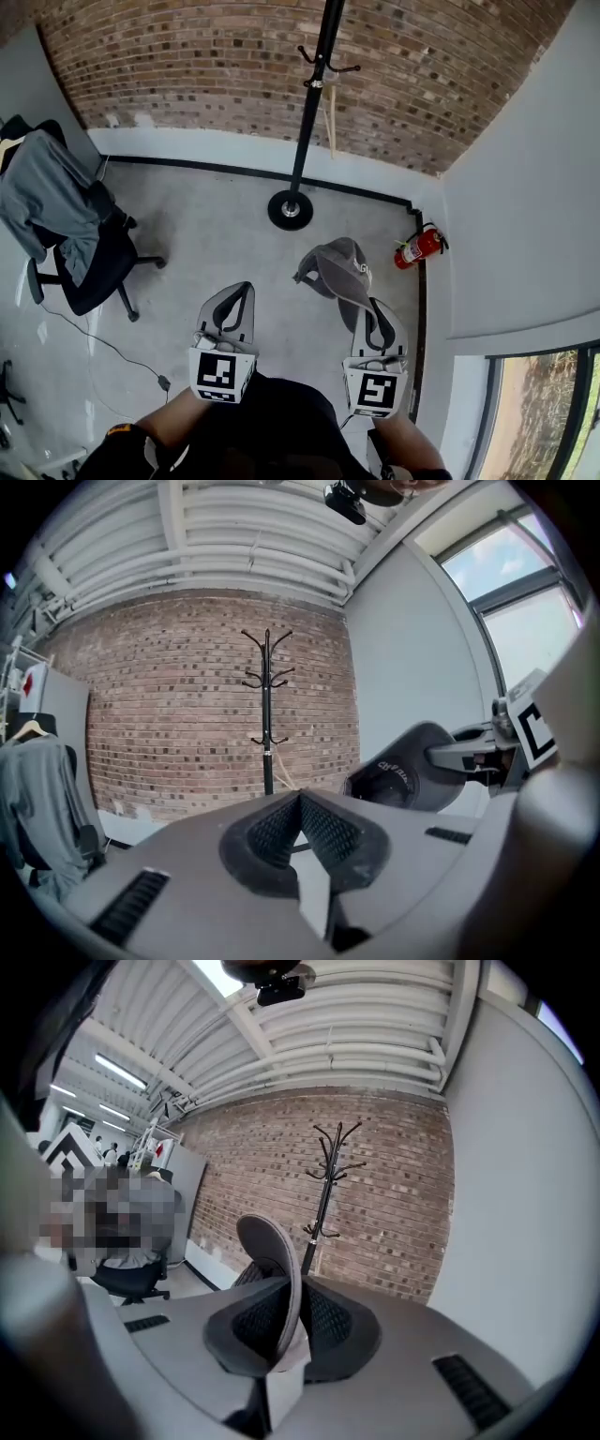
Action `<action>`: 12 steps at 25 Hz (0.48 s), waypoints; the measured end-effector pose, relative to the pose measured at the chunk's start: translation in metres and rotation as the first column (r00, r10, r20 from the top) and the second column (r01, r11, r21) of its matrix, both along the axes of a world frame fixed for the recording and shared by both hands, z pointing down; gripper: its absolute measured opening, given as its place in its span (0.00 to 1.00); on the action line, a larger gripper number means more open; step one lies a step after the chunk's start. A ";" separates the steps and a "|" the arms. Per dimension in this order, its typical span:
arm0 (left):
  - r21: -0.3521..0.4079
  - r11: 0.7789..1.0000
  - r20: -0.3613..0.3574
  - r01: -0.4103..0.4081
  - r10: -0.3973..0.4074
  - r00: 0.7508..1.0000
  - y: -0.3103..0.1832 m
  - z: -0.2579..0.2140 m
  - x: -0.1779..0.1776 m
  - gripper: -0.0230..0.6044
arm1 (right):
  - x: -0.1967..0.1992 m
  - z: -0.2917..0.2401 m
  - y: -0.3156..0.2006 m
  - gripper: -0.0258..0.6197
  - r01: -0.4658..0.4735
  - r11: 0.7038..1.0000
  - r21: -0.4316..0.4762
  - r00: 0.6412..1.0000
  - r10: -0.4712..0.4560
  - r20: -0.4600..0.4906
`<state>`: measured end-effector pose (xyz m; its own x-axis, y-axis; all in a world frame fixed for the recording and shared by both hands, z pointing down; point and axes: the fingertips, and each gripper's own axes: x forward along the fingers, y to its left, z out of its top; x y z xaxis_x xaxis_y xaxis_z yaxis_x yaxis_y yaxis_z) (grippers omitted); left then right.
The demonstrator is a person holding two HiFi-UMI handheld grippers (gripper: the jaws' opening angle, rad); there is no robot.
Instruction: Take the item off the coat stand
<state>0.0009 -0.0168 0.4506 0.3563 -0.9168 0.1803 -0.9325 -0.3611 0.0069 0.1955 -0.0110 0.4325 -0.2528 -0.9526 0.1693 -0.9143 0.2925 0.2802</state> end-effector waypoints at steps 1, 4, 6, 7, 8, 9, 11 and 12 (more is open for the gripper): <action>0.003 1.000 0.010 0.014 -0.014 1.000 0.016 0.000 0.006 0.07 | 0.007 0.004 0.014 0.09 0.013 1.000 -0.004 1.000 -0.013 0.010; 0.000 0.999 0.023 0.036 -0.036 0.999 0.064 0.001 0.023 0.07 | 0.021 0.012 0.054 0.09 0.059 0.998 0.003 0.998 -0.059 0.036; -0.009 0.999 0.031 0.038 -0.038 0.999 0.091 0.003 0.034 0.07 | 0.029 0.012 0.076 0.09 0.082 0.997 0.007 0.995 -0.082 0.053; -0.015 0.999 0.040 0.041 -0.040 0.998 0.102 0.004 0.037 0.07 | 0.031 0.011 0.086 0.09 0.090 0.996 0.007 0.994 -0.090 0.060; -0.022 0.999 0.049 0.044 -0.043 0.998 0.111 0.005 0.038 0.07 | 0.033 0.010 0.095 0.09 0.097 0.995 0.008 0.993 -0.097 0.064; -0.026 0.999 0.057 0.048 -0.046 0.997 0.119 0.006 0.038 0.07 | 0.033 0.009 0.103 0.09 0.102 0.995 0.009 0.992 -0.103 0.068; -0.030 0.998 0.068 0.055 -0.053 0.996 0.131 0.006 0.035 0.07 | 0.032 0.009 0.119 0.09 0.108 0.994 0.003 0.992 -0.108 0.071; -0.030 0.998 0.070 0.058 -0.056 0.996 0.137 0.005 0.032 0.07 | 0.031 0.009 0.127 0.09 0.107 0.994 -0.007 0.992 -0.106 0.070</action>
<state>0.0332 0.1200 0.4559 0.2894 -0.9286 0.2321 -0.9501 -0.3081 -0.0480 0.2262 0.1156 0.4418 -0.3646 -0.9177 0.1578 -0.8948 0.3922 0.2136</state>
